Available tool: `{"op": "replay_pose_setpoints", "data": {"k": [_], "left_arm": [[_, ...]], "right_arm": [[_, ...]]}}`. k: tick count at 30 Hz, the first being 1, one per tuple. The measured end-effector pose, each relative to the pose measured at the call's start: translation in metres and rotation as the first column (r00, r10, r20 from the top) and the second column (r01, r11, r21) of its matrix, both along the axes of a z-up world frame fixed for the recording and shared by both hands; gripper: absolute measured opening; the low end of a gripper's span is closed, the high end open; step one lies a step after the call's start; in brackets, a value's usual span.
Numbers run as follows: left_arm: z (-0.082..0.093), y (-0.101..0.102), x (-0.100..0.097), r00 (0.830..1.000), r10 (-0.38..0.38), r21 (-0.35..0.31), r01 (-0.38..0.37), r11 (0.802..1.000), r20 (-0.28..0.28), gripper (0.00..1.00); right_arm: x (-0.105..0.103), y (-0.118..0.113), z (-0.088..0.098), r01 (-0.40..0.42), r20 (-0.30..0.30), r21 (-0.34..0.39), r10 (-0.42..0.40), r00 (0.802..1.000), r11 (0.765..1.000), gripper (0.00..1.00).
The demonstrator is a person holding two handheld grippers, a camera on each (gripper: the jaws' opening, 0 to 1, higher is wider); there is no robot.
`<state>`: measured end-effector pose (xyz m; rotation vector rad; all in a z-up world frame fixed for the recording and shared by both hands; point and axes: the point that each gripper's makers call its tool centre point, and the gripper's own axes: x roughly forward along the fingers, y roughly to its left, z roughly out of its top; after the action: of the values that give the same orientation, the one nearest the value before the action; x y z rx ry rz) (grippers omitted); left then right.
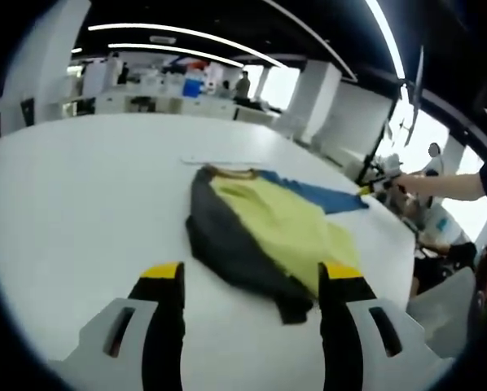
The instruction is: Fold the garment on the visible template until the final outline fits inside the template.
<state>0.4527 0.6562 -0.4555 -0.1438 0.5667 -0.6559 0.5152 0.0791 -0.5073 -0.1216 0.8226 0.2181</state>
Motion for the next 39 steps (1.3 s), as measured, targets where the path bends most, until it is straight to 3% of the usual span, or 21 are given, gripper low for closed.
{"op": "replay_pose_setpoints", "data": {"k": [6,19,24,39], "left_arm": [[0.0,-0.003,-0.003,1.0,-0.004,-0.006,0.004,1.0,0.0,0.63],[0.0,-0.005,-0.004,1.0,-0.01,-0.028,0.01,1.0,0.005,0.63],[-0.003,-0.008,-0.01,1.0,-0.022,-0.018,0.023,1.0,0.006,0.62],[-0.007,-0.021,-0.023,0.999,-0.051,-0.06,0.051,0.997,-0.008,0.61]], "right_arm": [[-0.013,0.025,0.009,-0.061,0.027,0.012,0.061,0.998,0.998,0.82],[-0.03,0.052,0.02,-0.106,0.072,0.052,0.102,0.992,0.993,0.91],[-0.04,0.075,0.029,-0.153,0.093,0.054,0.147,0.985,0.987,0.99],[-0.073,0.128,0.052,-0.256,0.137,0.096,0.242,0.961,0.962,0.99]]}}
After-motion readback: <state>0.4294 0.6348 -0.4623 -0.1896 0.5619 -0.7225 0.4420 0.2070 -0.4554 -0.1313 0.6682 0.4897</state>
